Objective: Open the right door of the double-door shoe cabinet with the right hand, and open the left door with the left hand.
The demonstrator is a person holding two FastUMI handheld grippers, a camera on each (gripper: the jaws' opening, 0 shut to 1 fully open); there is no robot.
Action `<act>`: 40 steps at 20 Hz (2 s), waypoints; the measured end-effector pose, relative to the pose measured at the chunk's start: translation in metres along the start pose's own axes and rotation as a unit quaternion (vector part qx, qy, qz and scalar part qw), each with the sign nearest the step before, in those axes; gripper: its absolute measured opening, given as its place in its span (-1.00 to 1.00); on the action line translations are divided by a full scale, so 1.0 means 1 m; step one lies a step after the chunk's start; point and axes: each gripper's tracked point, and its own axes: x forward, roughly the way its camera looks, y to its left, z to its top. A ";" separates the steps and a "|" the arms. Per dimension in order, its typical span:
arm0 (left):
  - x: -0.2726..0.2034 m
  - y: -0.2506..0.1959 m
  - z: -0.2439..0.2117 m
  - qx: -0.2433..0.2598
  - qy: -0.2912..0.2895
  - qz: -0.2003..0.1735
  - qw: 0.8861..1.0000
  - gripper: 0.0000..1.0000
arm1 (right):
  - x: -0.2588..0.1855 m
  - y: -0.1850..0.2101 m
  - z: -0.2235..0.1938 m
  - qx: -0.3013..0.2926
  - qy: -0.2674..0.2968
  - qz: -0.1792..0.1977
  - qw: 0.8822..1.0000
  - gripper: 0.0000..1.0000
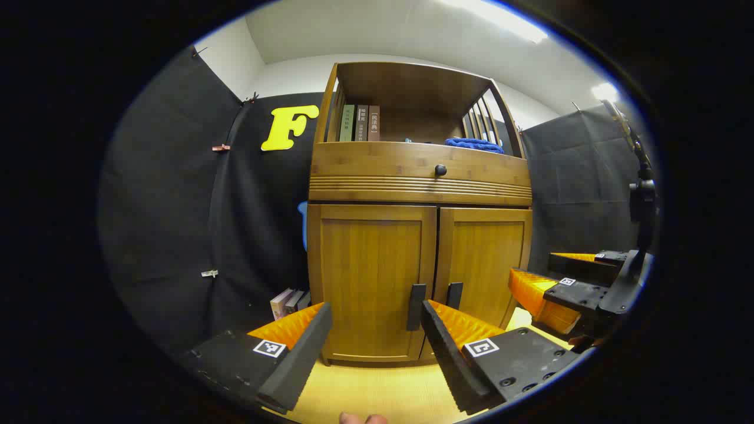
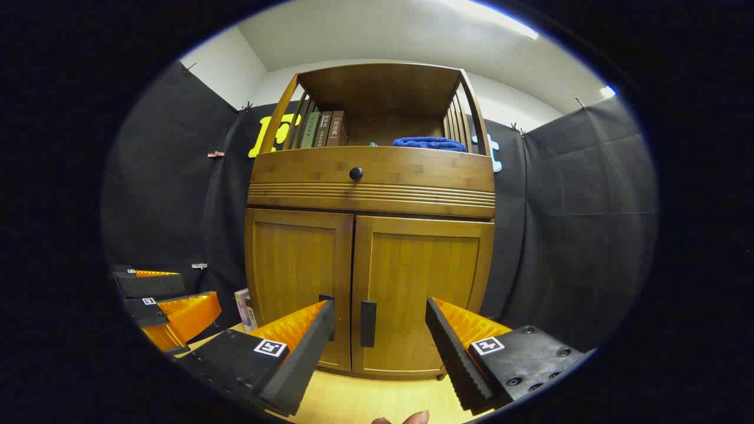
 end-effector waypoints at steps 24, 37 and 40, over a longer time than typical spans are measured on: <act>-0.009 -0.013 0.000 0.000 0.010 -0.001 1.000 0.86 | -0.007 0.003 0.010 0.010 -0.016 0.026 0.999 0.94; 0.018 -0.020 -0.014 0.019 0.023 -0.028 0.999 0.88 | 0.099 0.007 -0.062 0.017 0.050 0.027 0.998 0.95; 0.024 -0.016 -0.019 0.015 0.029 -0.033 0.999 0.88 | 0.127 0.017 -0.089 0.014 0.067 0.028 0.997 0.96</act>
